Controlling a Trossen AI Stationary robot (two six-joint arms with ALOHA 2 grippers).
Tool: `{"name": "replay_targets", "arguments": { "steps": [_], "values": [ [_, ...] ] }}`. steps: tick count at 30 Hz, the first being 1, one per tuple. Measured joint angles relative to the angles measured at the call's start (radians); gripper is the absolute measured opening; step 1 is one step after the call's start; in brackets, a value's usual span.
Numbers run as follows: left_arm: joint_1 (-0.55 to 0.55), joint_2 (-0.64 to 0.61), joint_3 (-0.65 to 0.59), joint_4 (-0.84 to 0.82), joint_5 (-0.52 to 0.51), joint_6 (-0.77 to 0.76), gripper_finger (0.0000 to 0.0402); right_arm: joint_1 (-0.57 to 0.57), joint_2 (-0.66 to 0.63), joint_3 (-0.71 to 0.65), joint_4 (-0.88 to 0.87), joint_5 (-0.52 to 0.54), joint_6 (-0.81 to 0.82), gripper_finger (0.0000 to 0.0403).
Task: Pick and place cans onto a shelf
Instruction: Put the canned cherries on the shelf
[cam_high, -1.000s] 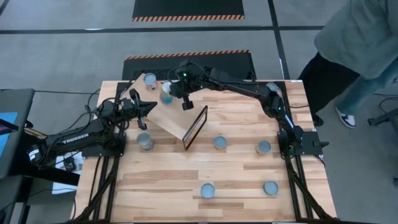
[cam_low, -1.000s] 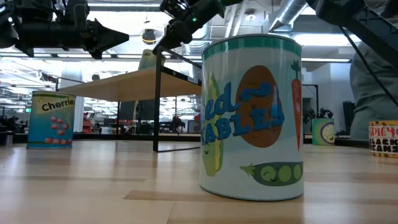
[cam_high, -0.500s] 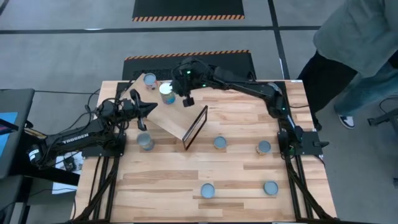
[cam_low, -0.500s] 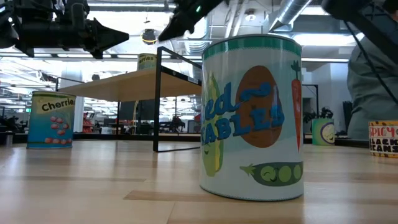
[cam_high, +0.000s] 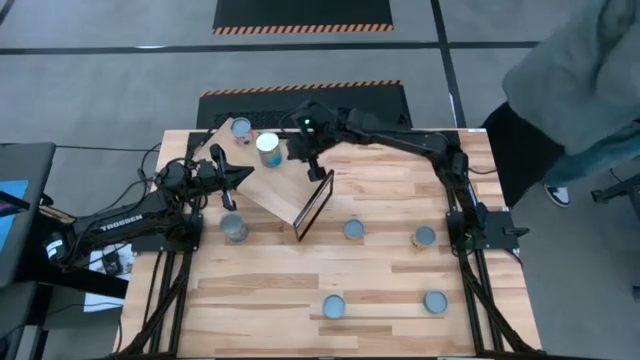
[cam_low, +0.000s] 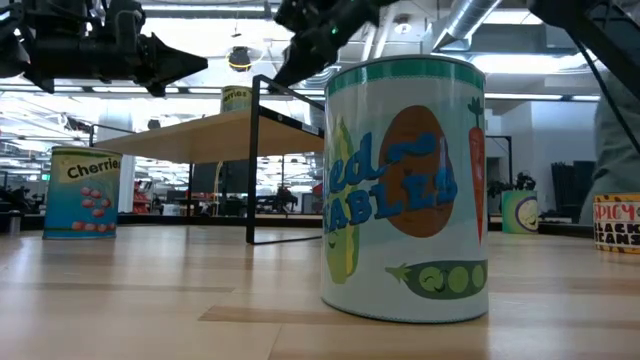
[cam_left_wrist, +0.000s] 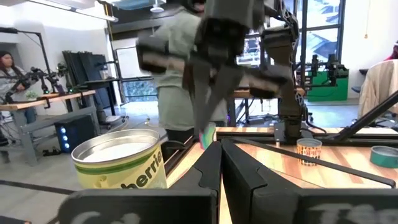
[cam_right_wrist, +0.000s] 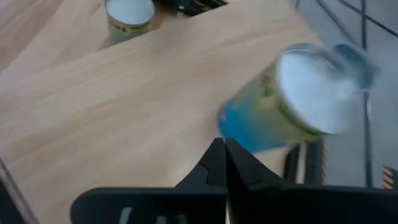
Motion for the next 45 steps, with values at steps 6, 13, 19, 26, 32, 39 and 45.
{"name": "replay_targets", "arguments": {
  "steps": [6, 13, 19, 26, 32, 39, 45],
  "values": [
    [0.0, 0.0, 0.0, -0.011, -0.005, 0.015, 0.0, 0.003, 0.0, -0.131, 0.205, -0.104, 0.072, 0.0004],
    [0.0, 0.0, 0.0, -0.016, -0.011, 0.015, 0.0, 0.013, 0.0, -0.196, 0.361, -0.12, 0.129, 0.001],
    [0.0, 0.0, 0.0, -0.016, -0.012, 0.014, 0.0, -0.004, -0.001, -0.195, 0.424, -0.117, 0.151, 0.0005],
    [0.0, 0.0, 0.0, -0.016, -0.014, 0.014, 0.0, -0.014, -0.001, -0.195, 0.436, -0.118, 0.155, 0.001],
    [0.0, 0.0, 0.0, -0.015, -0.014, 0.014, 0.0, -0.014, -0.001, -0.195, 0.445, -0.109, 0.163, 0.001],
    [0.0, 0.001, 0.0, -0.015, -0.014, 0.013, 0.0, -0.014, 0.036, -0.198, 0.466, -0.08, 0.245, 0.0011],
    [0.0, 0.001, 0.0, -0.015, -0.022, 0.009, 0.0, 0.004, 0.022, -0.195, 0.448, -0.045, 0.18, 0.001]
  ]
}}
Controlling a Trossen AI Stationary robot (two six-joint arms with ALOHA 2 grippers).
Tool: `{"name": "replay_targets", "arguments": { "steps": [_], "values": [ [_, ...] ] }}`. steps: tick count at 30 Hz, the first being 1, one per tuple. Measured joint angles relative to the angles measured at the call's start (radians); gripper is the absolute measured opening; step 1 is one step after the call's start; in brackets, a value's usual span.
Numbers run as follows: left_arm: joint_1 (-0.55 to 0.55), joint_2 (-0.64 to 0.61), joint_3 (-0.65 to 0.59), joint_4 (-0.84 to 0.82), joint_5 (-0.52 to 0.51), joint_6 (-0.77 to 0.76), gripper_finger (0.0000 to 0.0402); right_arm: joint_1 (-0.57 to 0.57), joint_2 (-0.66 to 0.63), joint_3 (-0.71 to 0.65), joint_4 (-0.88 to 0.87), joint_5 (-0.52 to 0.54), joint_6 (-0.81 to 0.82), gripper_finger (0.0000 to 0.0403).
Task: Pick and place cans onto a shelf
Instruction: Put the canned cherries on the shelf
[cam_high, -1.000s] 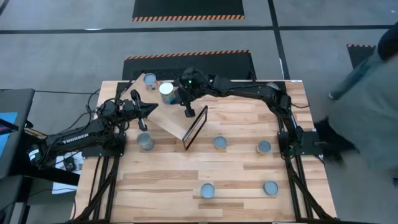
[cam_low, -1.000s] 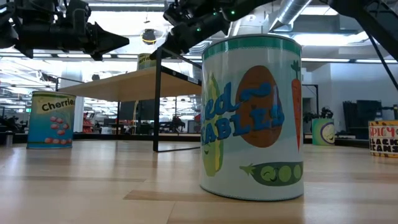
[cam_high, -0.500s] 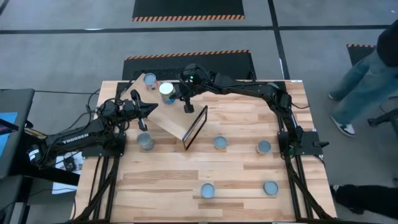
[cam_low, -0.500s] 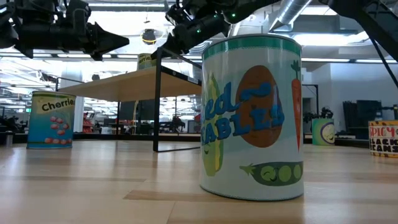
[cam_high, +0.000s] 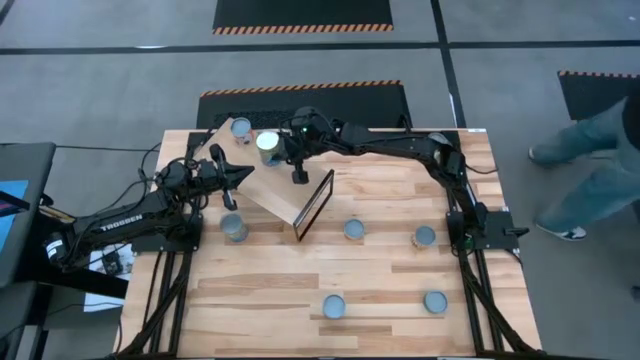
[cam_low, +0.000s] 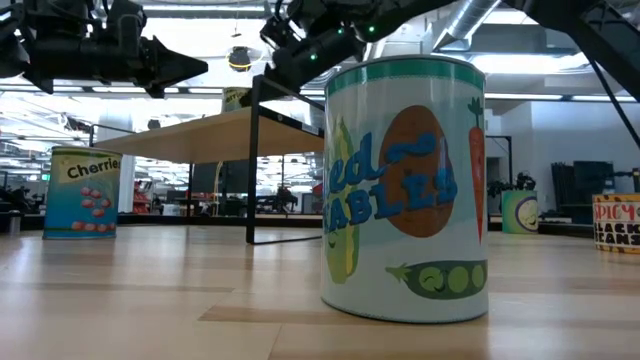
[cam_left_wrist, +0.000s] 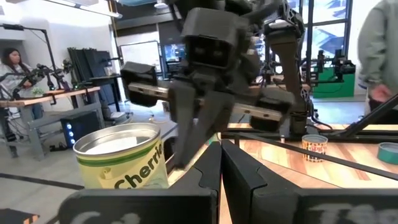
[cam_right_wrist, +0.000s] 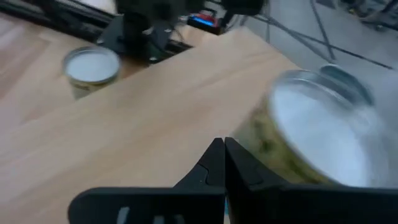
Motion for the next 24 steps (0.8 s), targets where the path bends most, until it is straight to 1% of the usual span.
{"name": "replay_targets", "arguments": {
  "steps": [4, 8, 10, 15, 24],
  "values": [
    [0.0, 0.0, 0.0, 0.0, -0.011, 0.0, 0.0, 0.004, -0.016, 0.003, -0.016, -0.005, -0.026, 0.001],
    [0.0, 0.0, 0.0, 0.0, -0.012, 0.0, 0.0, -0.007, -0.011, 0.0, -0.122, 0.0, -0.037, 0.001],
    [0.0, 0.0, 0.0, 0.0, -0.012, 0.0, 0.0, -0.011, -0.011, 0.0, -0.146, 0.006, -0.037, 0.001],
    [0.0, 0.0, 0.0, 0.0, -0.012, -0.001, 0.0, -0.009, 0.0, 0.001, -0.112, 0.055, -0.037, 0.0009],
    [0.0, 0.0, 0.0, -0.002, -0.012, -0.001, 0.0, -0.011, 0.011, 0.001, -0.025, 0.059, -0.028, 0.0007]
  ]
}}
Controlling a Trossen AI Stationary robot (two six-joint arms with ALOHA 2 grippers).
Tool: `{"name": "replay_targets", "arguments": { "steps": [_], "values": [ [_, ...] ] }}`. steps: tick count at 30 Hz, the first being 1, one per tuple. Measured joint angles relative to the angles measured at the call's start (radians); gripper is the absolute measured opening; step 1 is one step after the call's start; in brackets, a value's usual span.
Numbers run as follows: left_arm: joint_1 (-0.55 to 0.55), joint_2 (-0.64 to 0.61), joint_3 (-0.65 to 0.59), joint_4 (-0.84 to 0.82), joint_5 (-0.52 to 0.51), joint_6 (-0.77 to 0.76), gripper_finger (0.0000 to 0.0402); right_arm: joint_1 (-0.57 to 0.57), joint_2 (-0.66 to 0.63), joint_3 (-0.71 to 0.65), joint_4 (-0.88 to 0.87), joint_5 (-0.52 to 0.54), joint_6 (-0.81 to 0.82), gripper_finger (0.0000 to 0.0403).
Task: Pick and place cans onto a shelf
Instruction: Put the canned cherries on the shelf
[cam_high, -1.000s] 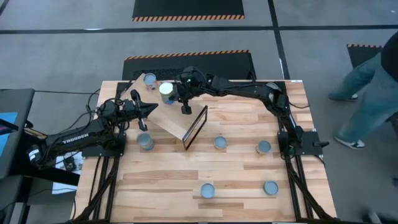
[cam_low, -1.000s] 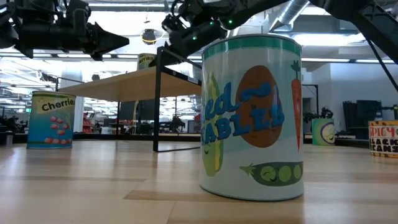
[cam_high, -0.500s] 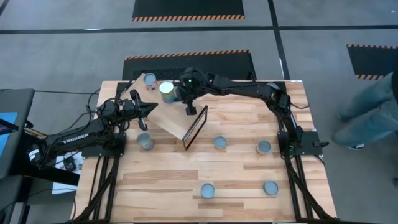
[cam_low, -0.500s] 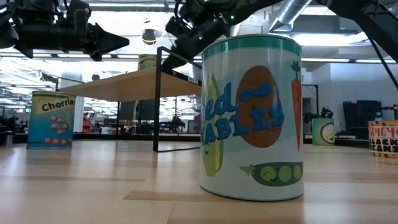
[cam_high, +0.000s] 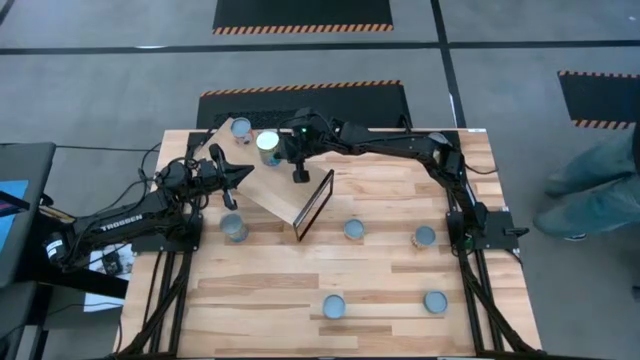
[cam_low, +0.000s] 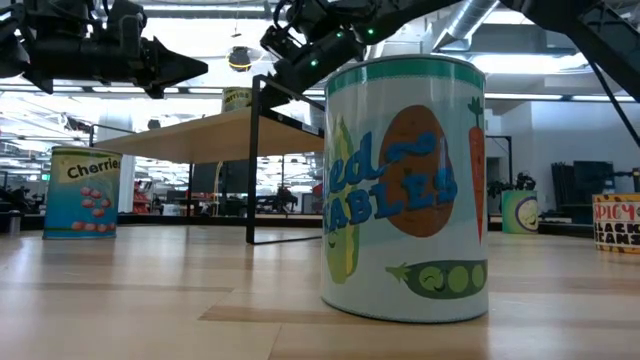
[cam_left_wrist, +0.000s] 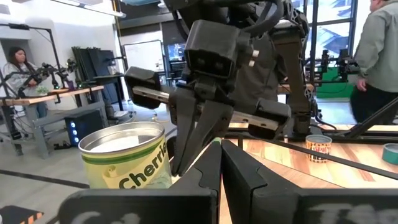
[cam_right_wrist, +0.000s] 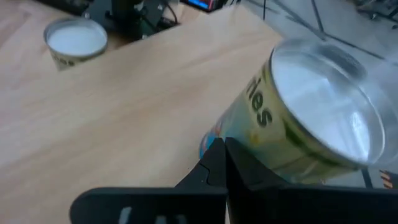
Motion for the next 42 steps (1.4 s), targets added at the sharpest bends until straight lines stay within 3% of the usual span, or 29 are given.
{"name": "replay_targets", "arguments": {
  "steps": [9, 16, 20, 28, 33, 42],
  "values": [
    [-0.001, 0.007, 0.0, 0.003, 0.0, -0.001, 0.0, 0.006, 0.0, 0.0, 0.022, 0.0, -0.016, 0.0008],
    [-0.056, 0.064, 0.026, 0.003, -0.002, -0.007, 0.0004, 0.036, -0.09, 0.003, -0.192, -0.014, -0.078, 0.0004],
    [-0.133, 0.142, 0.06, 0.001, -0.096, -0.009, 0.0022, 0.023, -0.082, -0.035, -0.189, -0.012, -0.078, 0.0004],
    [-0.283, 0.314, 0.179, -0.027, -0.364, -0.005, 0.0046, -0.002, -0.285, -0.416, 0.246, 0.0, 0.044, 0.0001],
    [-0.311, 0.394, 0.317, -0.211, -0.486, -0.002, 0.0027, -0.002, -0.493, -0.664, 0.385, 0.063, 0.132, 0.0001],
    [-0.281, 0.616, 0.797, -0.775, -0.42, 0.139, 0.0002, 0.012, -0.76, -1.056, 0.621, 0.109, 0.202, 0.0001]
  ]
}}
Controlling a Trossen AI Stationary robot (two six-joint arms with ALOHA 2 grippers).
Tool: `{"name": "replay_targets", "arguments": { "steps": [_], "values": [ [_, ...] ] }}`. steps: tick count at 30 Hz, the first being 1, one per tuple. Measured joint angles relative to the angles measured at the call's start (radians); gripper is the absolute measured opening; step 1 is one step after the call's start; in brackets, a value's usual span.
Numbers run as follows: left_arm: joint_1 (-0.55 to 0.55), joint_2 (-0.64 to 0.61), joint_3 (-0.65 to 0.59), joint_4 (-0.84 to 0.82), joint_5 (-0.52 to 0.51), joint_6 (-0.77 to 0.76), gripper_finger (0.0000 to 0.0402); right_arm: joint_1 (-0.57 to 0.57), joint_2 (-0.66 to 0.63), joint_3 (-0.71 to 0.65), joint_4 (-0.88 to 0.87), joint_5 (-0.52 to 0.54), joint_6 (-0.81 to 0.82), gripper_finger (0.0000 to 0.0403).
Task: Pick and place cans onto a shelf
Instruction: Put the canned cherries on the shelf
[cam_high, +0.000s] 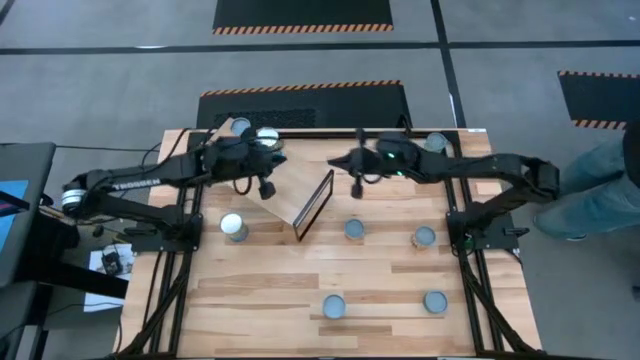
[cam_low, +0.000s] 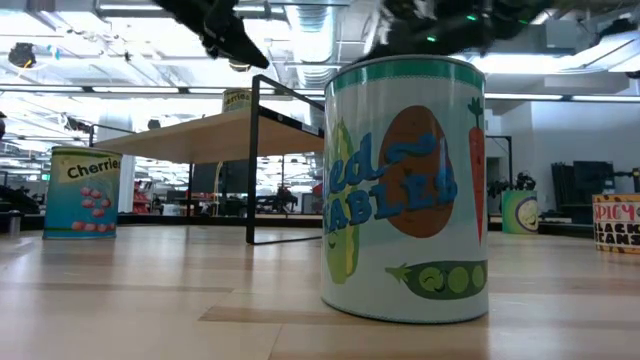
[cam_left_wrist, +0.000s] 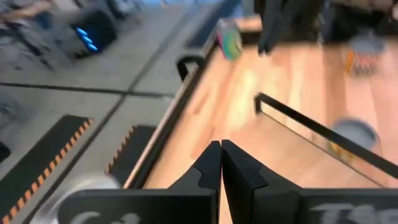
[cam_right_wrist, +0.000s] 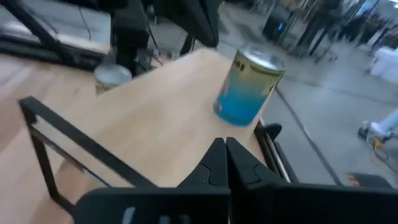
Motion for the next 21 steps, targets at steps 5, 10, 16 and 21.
{"name": "replay_targets", "arguments": {
  "steps": [5, 10, 16, 21],
  "values": [
    [0.011, 0.19, 0.233, -0.231, 0.028, 0.082, 0.0, -0.008, -0.093, -0.179, 0.155, 0.017, 0.049, 0.0001],
    [0.012, 0.345, 0.376, -0.339, 0.016, 0.093, 0.0, 0.005, -0.16, -0.297, 0.253, 0.048, 0.062, 0.0002],
    [0.005, 0.473, 0.457, -0.412, -0.163, 0.081, 0.0, 0.007, -0.218, -0.358, 0.295, 0.097, 0.054, 0.0002],
    [0.003, 0.514, 0.47, -0.463, -0.262, 0.063, 0.0, -0.001, -0.243, -0.366, 0.276, 0.099, 0.054, 0.0002]
  ]
}}
